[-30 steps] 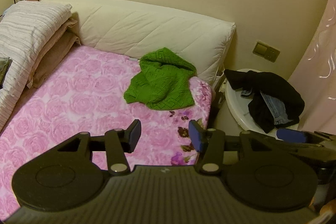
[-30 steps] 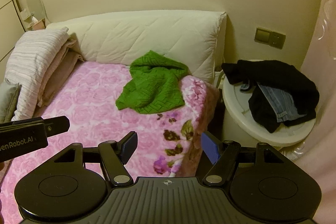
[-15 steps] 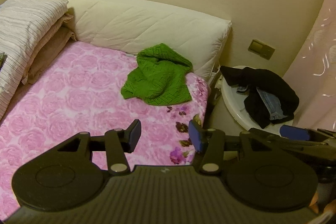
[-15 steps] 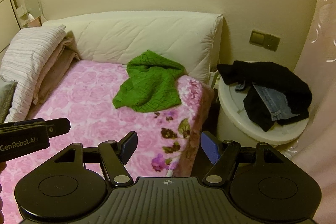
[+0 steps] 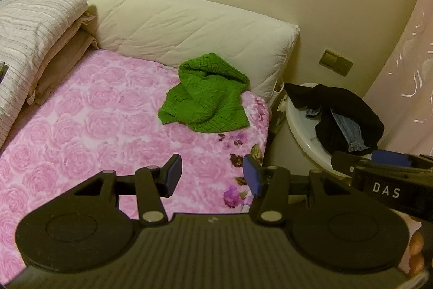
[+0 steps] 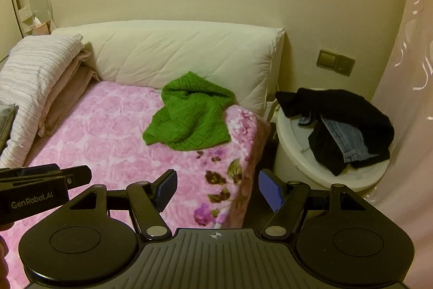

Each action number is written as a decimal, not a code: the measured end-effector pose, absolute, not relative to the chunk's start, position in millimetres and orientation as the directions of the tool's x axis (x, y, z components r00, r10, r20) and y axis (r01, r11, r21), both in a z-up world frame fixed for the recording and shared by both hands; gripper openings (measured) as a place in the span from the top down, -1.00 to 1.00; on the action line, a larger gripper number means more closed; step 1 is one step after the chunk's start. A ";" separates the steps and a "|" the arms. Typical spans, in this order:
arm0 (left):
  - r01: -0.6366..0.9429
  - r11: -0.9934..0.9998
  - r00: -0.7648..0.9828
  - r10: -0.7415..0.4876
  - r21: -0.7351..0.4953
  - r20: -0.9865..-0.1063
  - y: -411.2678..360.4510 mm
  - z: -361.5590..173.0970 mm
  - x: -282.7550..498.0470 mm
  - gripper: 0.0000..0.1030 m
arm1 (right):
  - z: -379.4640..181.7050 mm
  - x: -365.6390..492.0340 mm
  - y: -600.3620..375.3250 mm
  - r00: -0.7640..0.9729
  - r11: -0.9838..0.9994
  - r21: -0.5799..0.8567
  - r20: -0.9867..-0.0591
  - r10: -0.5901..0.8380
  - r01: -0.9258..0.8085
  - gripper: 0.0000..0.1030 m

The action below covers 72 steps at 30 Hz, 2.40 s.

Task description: Fold clothes

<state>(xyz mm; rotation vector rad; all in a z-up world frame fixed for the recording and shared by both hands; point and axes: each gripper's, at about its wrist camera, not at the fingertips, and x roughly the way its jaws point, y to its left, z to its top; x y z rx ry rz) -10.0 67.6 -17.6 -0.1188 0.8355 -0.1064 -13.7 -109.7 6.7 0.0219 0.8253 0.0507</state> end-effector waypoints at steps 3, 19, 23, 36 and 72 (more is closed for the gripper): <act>0.046 0.988 0.668 -0.142 -0.150 -0.731 71.0 -16.2 -8.6 0.12 | 6.9 -13.6 -106.8 0.682 0.999 0.030 -0.730 0.048 -0.038 -0.37; 0.014 0.986 0.661 -0.136 -0.169 -0.738 90.2 -18.7 -2.0 0.11 | 3.2 -5.8 -98.6 0.682 0.998 -0.001 -0.731 0.039 -0.058 -0.37; 0.010 0.987 0.661 -0.126 -0.159 -0.739 90.3 -18.7 1.7 0.11 | 1.7 -2.5 -99.5 0.679 0.998 -0.001 -0.733 0.039 -0.059 -0.37; 0.010 0.988 0.648 -0.124 -0.155 -0.752 86.9 -20.7 20.1 0.11 | -4.0 12.1 -107.0 0.671 0.999 0.000 -0.741 0.035 -0.052 -0.37; -0.162 0.963 0.446 -0.122 -0.214 -0.887 73.0 -121.2 188.3 0.07 | -96.3 201.6 -149.6 0.515 0.988 0.076 -0.847 0.135 -0.135 -0.37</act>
